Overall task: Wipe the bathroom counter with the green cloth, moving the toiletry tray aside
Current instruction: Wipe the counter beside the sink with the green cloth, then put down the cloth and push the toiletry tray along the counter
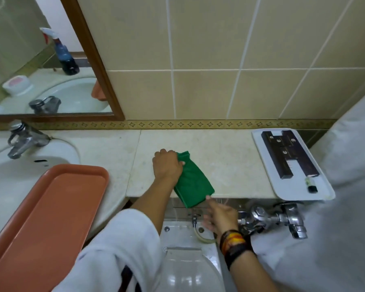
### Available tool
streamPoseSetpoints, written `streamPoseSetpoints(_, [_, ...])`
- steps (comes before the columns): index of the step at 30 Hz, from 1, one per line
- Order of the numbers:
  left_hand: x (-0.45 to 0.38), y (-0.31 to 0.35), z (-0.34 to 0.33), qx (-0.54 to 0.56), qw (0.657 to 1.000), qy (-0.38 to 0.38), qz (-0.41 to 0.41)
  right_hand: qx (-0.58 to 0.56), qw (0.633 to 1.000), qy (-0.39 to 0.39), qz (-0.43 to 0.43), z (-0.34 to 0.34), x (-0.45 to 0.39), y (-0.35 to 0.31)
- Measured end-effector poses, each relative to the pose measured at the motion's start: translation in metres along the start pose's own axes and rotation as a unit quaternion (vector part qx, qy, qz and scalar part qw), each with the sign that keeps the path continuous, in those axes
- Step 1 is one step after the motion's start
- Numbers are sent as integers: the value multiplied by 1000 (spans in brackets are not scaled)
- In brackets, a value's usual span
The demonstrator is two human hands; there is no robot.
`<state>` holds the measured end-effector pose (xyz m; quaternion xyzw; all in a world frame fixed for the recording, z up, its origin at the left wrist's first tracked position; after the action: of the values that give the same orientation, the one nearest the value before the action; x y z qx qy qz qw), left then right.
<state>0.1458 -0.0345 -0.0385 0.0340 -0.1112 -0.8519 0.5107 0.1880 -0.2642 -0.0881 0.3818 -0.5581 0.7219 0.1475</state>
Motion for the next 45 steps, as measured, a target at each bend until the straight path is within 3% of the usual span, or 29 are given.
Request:
streamPoseSetpoints(5, [5,-10,11,71,995,-33,62,-72,995,-50,-37,-28,5,-14])
streamPoseSetpoints(10, [26,-54,61,265,957,-27,116,-21,997,-65,40,-48,45,-24])
streamPoseSetpoints(13, [37,-110,100,323,931,6,170,-33,991,-116,62,-81,81,-27])
streamPoseSetpoints(18, [54,-229,148,334,902,102,253,0,974,-207,91,-172,129,-26])
streamPoseSetpoints(23, [70,-322,148,352,871,119,322,123,965,-180,148,-253,135,-12])
streamPoseSetpoints(26, [73,-343,133,337,884,99,310,206,951,-138,185,-277,124,2])
streamPoseSetpoints(29, [75,-348,121,275,911,94,294,220,948,-133,186,-291,124,11])
streamPoseSetpoints(32, [81,-335,125,172,946,148,232,280,900,-91,321,-282,133,1])
streamPoseSetpoints(34, [84,-310,131,110,964,200,134,300,853,-70,421,-263,140,-7])
streamPoseSetpoints(36, [81,-272,136,18,972,234,6,346,778,-38,523,-240,141,-16])
streamPoseSetpoints(38, [73,-224,136,-45,961,242,-123,419,667,37,615,-214,135,-26])
streamPoseSetpoints(39, [68,-194,133,-64,953,235,-181,445,628,76,634,-197,127,-34])
streamPoseSetpoints(41, [59,-138,129,-89,932,228,-269,465,616,125,623,-166,110,-49])
streamPoseSetpoints(45, [43,-34,114,-94,903,226,-354,457,661,199,561,-98,74,-82])
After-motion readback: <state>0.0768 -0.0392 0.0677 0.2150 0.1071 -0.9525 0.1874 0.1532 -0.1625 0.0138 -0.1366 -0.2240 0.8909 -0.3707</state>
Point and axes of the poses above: each hand's wrist, its own x-axis away from the middle knuckle, its own z-axis out of the back of the hand, y = z × x, the point moved 5 cm from there along -x, towards the middle knuckle, and after that the axes turned 6 degrees about y, right-handed, at the moved point
